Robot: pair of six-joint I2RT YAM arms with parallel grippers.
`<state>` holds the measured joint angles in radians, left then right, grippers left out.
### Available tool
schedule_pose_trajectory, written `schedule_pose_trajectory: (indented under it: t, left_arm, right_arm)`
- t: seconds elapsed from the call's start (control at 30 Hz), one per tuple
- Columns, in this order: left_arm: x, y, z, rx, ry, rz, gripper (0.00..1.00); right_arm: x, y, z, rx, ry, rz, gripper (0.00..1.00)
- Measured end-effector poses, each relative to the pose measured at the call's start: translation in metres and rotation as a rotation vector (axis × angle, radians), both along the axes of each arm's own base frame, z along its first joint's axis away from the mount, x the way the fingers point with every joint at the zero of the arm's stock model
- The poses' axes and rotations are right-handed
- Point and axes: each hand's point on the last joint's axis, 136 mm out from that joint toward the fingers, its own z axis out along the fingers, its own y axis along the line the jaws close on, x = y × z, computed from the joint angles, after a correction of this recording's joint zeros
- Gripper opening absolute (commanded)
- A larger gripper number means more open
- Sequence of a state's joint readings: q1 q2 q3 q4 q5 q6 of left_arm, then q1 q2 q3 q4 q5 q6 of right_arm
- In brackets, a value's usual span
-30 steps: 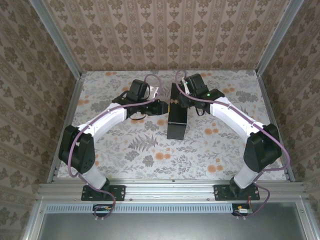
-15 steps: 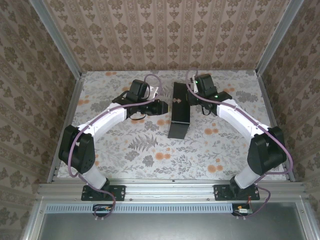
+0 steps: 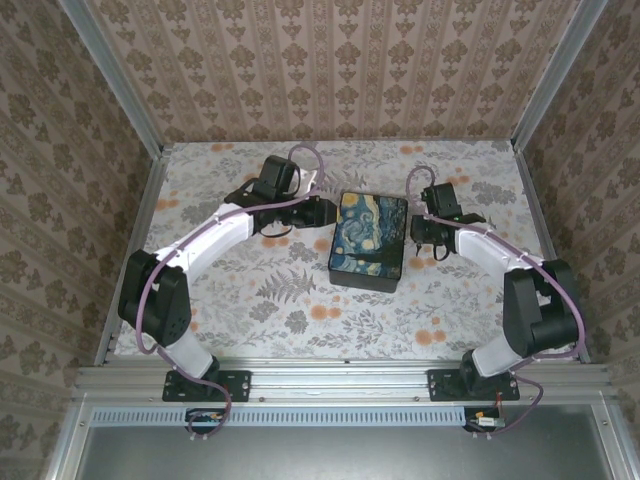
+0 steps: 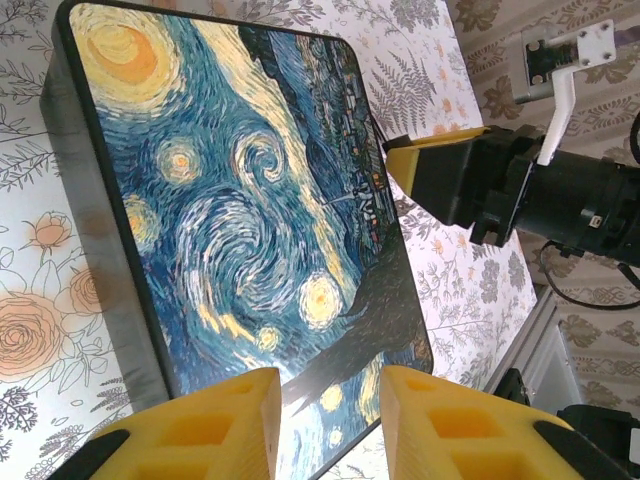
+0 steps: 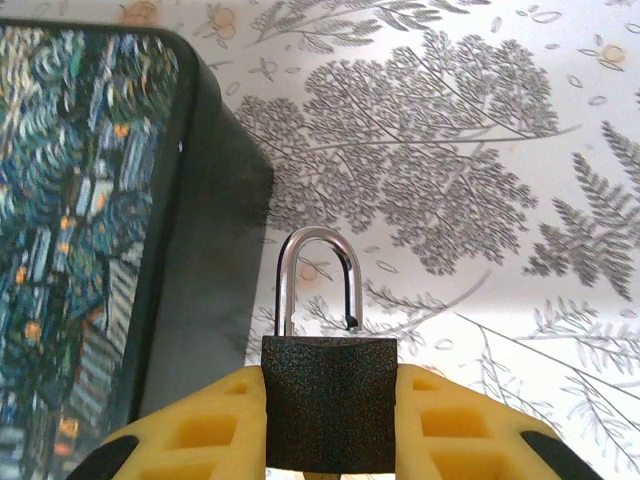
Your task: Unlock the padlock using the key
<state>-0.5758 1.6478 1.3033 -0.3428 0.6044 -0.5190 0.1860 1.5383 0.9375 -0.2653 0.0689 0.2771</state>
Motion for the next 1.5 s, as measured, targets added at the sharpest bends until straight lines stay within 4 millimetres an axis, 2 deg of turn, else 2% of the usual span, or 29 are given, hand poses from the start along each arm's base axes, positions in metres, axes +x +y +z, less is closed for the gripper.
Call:
schedule_pose_trajectory:
  t: [0.2,0.33,0.43,0.47,0.53,0.57,0.63,0.73,0.77,0.8,0.83,0.87,0.9,1.0,1.13,1.17,1.23,1.37,1.43,1.5]
  left_arm:
    - [0.001,0.006,-0.005,0.020,0.012,0.007,0.34]
    - [0.012,0.023,-0.011,0.061,0.000,0.046,0.35]
    - [0.023,0.042,-0.018,0.104,-0.002,0.088,0.35]
    - [0.026,0.047,-0.019,0.113,-0.006,0.099,0.35]
    - [0.034,0.059,-0.021,0.124,-0.009,0.130,0.36]
    - [0.037,0.064,-0.021,0.130,-0.011,0.142,0.36]
    - [0.044,0.077,-0.021,0.145,-0.017,0.174,0.37]
    - [0.051,0.095,-0.015,0.157,-0.035,0.215,0.41]
    - [0.053,0.101,-0.012,0.158,-0.048,0.227,0.44]
    - [0.054,0.106,-0.010,0.161,-0.060,0.237,0.53]
    - [0.055,0.114,-0.008,0.168,-0.075,0.247,0.98]
    - [0.056,0.120,-0.009,0.177,-0.084,0.256,1.00]
    - [0.056,0.128,-0.011,0.189,-0.087,0.272,1.00]
    - [0.058,0.156,-0.023,0.235,-0.103,0.336,1.00]
    - [0.057,0.219,-0.045,0.336,-0.169,0.497,1.00]
    - [0.055,0.240,-0.050,0.385,-0.214,0.546,1.00]
    - [0.047,0.270,-0.060,0.479,-0.298,0.605,1.00]
    - [0.043,0.302,-0.086,0.593,-0.388,0.652,1.00]
    - [0.041,0.314,-0.101,0.601,-0.421,0.687,1.00]
    - [0.040,0.323,-0.118,0.613,-0.462,0.712,1.00]
  right_arm:
    - [0.009,0.003,-0.004,0.047,-0.015,-0.006,0.18]
    - [0.012,-0.021,-0.008,0.088,-0.001,-0.077,0.26]
    - [0.010,-0.041,-0.019,0.091,0.039,-0.137,0.30]
    - [0.009,-0.045,-0.024,0.097,0.060,-0.153,0.33]
    - [0.007,-0.049,-0.034,0.110,0.098,-0.175,0.47]
    - [0.005,-0.051,-0.040,0.116,0.123,-0.186,0.51]
    - [0.001,-0.054,-0.048,0.107,0.169,-0.191,0.55]
    - [0.001,-0.056,-0.047,0.103,0.180,-0.193,0.62]
    - [0.000,-0.056,-0.044,0.104,0.176,-0.195,0.63]
    - [0.000,-0.057,-0.041,0.104,0.170,-0.195,0.63]
    - [-0.001,-0.057,-0.035,0.102,0.155,-0.196,0.69]
    - [-0.003,-0.058,-0.029,0.103,0.136,-0.199,0.90]
    - [-0.003,-0.058,-0.022,0.103,0.114,-0.195,1.00]
    - [-0.003,-0.063,-0.003,0.087,0.008,-0.199,1.00]
    - [-0.011,-0.078,0.008,0.005,-0.121,-0.202,1.00]
    - [-0.016,-0.081,0.008,-0.017,-0.157,-0.194,1.00]
    - [-0.027,-0.086,0.005,-0.065,-0.245,-0.180,1.00]
    - [-0.040,-0.094,-0.016,-0.131,-0.329,-0.174,1.00]
    - [-0.035,-0.097,-0.015,-0.138,-0.358,-0.174,1.00]
    - [-0.019,-0.093,-0.006,-0.125,-0.441,-0.147,1.00]
